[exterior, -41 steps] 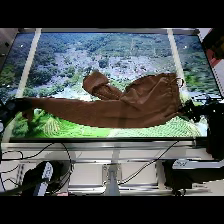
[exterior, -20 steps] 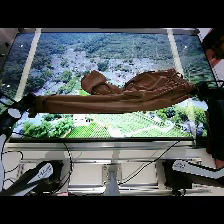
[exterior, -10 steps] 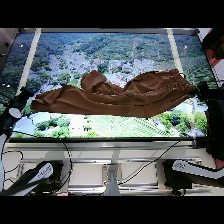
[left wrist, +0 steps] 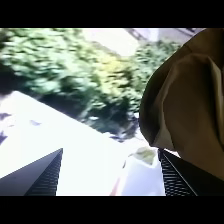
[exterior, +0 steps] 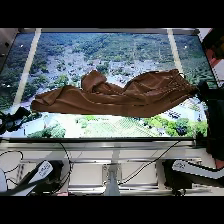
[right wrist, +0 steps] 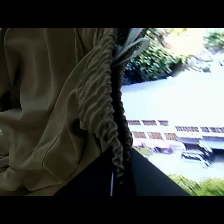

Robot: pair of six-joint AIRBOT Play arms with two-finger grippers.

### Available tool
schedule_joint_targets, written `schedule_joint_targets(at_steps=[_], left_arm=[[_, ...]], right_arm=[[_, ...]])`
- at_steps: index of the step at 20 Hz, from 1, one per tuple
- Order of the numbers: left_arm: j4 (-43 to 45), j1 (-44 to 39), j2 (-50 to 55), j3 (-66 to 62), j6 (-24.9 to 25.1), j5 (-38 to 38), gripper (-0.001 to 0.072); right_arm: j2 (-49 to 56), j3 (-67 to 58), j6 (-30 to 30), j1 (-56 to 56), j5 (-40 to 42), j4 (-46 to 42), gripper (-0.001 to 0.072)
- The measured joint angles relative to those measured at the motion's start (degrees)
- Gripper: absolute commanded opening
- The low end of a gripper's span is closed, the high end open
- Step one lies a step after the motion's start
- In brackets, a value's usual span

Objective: Fold the clothes and pants, and hang the long-sleeved shirts on hangers.

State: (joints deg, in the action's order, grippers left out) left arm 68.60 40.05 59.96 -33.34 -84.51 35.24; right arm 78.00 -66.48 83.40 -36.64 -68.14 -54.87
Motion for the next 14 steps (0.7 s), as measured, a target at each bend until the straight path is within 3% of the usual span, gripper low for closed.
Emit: schedule_joint_targets(at_steps=[6, 12, 14], left_arm=[[-12.7, 0.9, 6.6, -0.2, 2.7, -1.7, 0.0711], [-26.8, 1.0, 9.9, -1.3, 10.6, -3.2, 0.0700], [-28.7, 1.0, 10.4, -1.5, 12.0, -3.7, 0.0598]], right_arm=[[0.0, 0.0, 0.0, 0.0, 0.2, 0.0, 0.0030], [0.0, 0.0, 0.0, 0.0, 0.2, -0.5, 0.0030], [0.0, 0.0, 0.0, 0.0, 0.2, -0.7, 0.0030]])
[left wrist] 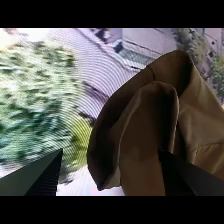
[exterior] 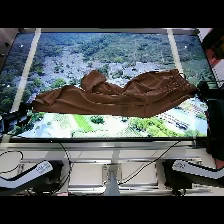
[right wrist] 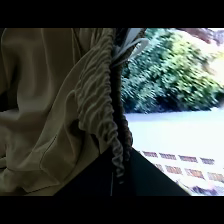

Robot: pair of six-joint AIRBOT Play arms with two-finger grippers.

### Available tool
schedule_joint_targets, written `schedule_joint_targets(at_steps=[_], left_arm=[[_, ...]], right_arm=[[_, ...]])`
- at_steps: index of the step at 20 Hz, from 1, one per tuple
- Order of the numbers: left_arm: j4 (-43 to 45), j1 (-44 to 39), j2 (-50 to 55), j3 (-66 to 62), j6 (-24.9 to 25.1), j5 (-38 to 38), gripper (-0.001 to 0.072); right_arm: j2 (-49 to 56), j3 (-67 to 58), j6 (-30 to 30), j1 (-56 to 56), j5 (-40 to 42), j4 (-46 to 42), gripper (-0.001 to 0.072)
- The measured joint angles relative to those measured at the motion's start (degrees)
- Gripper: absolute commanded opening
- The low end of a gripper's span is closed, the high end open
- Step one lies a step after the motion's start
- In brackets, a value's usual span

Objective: Fold the clothes and pants, and hang the long-sleeved shirts on hangers.

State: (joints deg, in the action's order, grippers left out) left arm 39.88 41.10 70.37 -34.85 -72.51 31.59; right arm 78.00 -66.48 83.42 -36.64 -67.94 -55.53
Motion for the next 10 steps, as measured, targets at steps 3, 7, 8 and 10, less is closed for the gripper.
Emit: schedule_joint_targets(at_steps=[3, 7, 8, 10], left_arm=[[-1.5, 0.0, 0.9, -0.2, 1.0, 0.7, 0.0533], [-2.3, 0.0, 2.2, -0.2, 1.6, 1.5, 0.0348], [-2.4, 0.0, 2.6, -0.2, 1.7, 1.7, 0.0346], [-2.6, 0.0, 3.5, -0.2, 1.8, 2.0, 0.0079]], right_arm=[[0.0, 0.0, 0.0, 0.0, 0.0, -0.1, 0.0030], [0.0, 0.0, 0.0, 0.0, 0.0, -0.2, 0.0030], [0.0, 0.0, 0.0, 0.0, 0.0, -0.2, 0.0030], [0.0, 0.0, 0.0, 0.0, 0.0, -0.2, 0.0030]])
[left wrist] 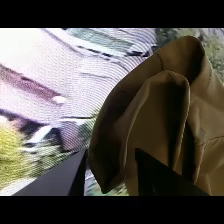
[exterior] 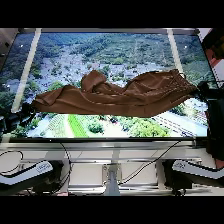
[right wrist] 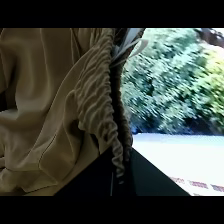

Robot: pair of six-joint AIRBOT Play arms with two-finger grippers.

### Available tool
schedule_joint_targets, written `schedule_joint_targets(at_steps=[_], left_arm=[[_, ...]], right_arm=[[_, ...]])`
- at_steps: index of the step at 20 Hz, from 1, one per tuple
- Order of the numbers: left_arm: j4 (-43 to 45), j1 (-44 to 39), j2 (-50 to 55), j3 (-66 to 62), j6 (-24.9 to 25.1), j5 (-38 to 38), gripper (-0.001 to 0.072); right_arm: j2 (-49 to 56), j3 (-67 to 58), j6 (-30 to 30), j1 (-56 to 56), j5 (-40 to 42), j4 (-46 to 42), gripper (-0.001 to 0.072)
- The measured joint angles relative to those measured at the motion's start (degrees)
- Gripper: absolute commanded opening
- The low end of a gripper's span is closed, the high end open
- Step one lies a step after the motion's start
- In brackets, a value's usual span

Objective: Fold the clothes and pants, and hang the long-sleeved shirts on hangers.

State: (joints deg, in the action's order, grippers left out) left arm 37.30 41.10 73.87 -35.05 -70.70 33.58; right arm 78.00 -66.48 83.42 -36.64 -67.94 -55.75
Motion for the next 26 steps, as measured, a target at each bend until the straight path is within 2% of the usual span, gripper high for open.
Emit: schedule_joint_targets(at_steps=[1, 6, 11, 14, 17, 21, 26], left_arm=[[0.0, 0.0, 0.4, 0.0, 0.0, 0.0, 0.0019], [-1.2, 0.0, 1.1, -3.4, 0.5, -0.6, 0.0018], [-2.8, 0.0, 0.9, -14.4, 0.7, 0.8, 0.0018], [-2.9, 0.2, 0.7, -19.3, 0.7, 2.2, 0.0018], [-2.4, 0.3, 0.6, -21.3, 0.7, 4.3, 0.0017], [1.9, 0.3, 0.2, -22.3, 0.7, 7.6, 0.0016], [16.7, 0.4, -1.2, -22.8, 0.4, 13.0, 0.0015]], right_arm=[[0.0, 0.0, 0.0, 0.0, 0.0, 0.0, 0.0030], [0.0, -0.3, -0.3, 0.0, 0.0, 0.8, 0.0029], [0.0, -5.4, 1.1, 0.0, -0.7, 0.6, 0.0028], [0.0, -10.1, 3.4, 0.0, -3.1, -3.2, 0.0028], [0.0, -13.3, 4.8, 0.0, -9.5, -10.0, 0.0028], [0.1, -14.1, 4.9, 0.0, -19.6, -17.9, 0.0028], [0.2, -11.1, 4.2, 0.0, -25.9, -22.2, 0.0029]])
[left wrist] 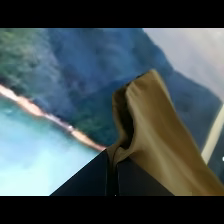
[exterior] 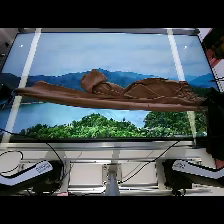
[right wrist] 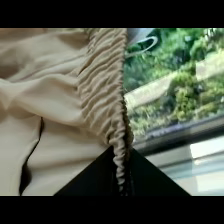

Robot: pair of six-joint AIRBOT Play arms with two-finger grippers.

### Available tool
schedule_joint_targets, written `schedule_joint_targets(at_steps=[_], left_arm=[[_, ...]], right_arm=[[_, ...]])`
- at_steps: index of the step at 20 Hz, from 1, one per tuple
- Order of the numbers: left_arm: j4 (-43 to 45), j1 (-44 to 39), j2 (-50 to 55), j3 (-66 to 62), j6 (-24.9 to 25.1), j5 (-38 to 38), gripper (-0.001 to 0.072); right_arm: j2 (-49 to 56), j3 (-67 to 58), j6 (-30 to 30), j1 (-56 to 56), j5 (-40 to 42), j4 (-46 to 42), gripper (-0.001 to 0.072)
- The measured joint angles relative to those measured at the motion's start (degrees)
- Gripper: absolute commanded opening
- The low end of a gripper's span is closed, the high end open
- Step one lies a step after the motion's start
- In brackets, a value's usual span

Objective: Fold the clothes and pants, and hang the long-sleeved shirts on hangers.

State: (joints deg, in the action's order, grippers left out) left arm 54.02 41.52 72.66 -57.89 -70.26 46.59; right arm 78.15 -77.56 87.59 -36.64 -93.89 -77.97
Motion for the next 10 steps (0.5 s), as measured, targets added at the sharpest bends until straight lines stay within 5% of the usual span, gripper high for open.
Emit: schedule_joint_targets(at_steps=[10], left_arm=[[31.9, 0.0, 0.5, -0.2, -0.2, 13.9, 0.0016]], right_arm=[[0.0, 16.8, -1.1, 0.0, -3.5, -8.7, 0.0028]])
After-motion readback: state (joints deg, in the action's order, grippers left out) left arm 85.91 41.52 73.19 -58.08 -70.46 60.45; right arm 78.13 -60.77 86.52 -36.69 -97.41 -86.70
